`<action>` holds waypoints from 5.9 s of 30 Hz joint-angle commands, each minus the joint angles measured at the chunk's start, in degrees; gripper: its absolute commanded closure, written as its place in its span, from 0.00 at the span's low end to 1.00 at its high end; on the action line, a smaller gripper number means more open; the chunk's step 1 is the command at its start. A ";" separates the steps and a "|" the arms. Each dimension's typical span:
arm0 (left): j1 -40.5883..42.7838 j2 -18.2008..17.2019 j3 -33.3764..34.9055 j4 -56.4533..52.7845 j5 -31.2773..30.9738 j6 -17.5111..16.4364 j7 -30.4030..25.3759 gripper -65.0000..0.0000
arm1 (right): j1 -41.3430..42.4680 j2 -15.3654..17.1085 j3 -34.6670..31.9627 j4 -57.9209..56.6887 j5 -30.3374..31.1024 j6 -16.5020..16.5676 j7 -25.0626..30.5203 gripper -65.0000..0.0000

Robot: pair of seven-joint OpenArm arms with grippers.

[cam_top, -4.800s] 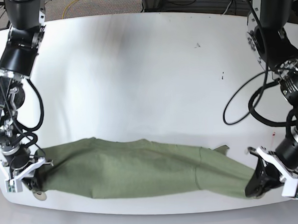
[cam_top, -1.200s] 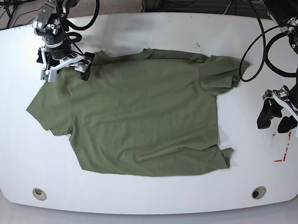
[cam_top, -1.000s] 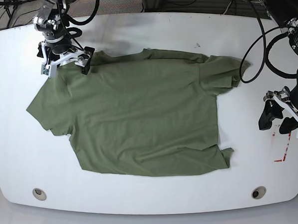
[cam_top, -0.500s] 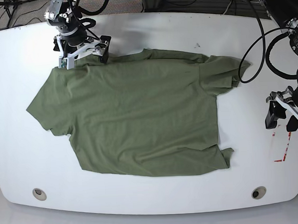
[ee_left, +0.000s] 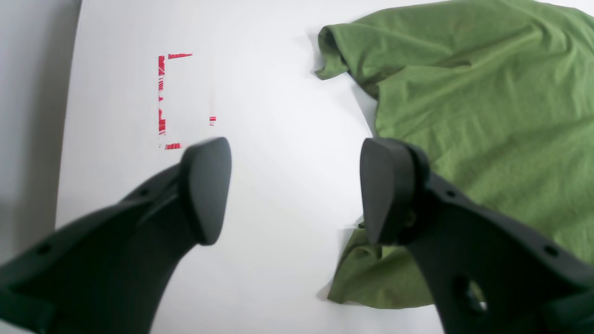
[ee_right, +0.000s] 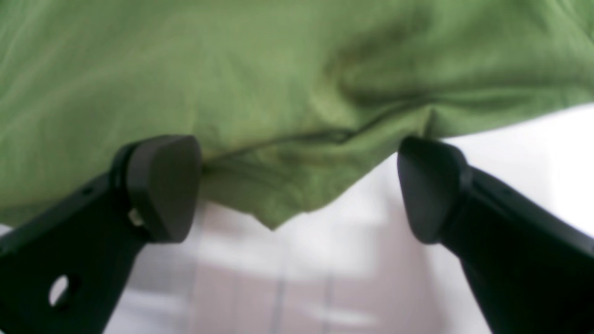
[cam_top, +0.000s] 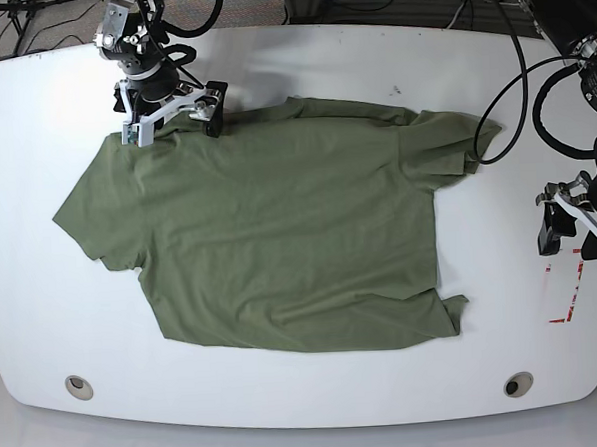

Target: Fold the T-shirt properly

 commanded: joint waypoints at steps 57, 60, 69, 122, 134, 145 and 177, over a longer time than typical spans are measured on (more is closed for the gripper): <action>-23.17 -0.41 28.25 -53.91 12.58 0.05 -42.30 0.36 | -9.60 5.44 -6.67 3.79 -0.37 0.26 -1.76 0.99; -24.05 0.82 29.74 -56.90 12.58 0.05 -44.15 0.36 | -10.48 6.76 -7.55 3.96 -0.20 0.26 -1.76 0.99; -26.07 4.87 31.59 -64.55 12.67 0.05 -46.78 0.36 | -11.18 7.38 -8.08 4.14 -0.46 0.26 -1.76 0.99; -25.98 18.05 35.98 -77.56 16.71 0.05 -48.63 1.00 | -7.49 10.63 -7.82 4.05 -0.11 0.35 -1.76 0.99; -21.67 15.15 30.18 -65.43 16.71 0.14 -47.13 1.00 | -6.44 10.89 -7.82 5.19 -0.29 0.35 -1.76 0.99; -16.14 12.43 23.23 -51.54 16.98 0.14 -41.51 1.00 | -2.39 12.12 -7.82 6.07 -0.46 0.35 -1.76 0.99; -14.20 7.94 11.45 -15.05 16.71 0.23 -25.77 1.00 | 20.29 22.06 -6.94 5.28 -0.02 0.35 -1.49 0.99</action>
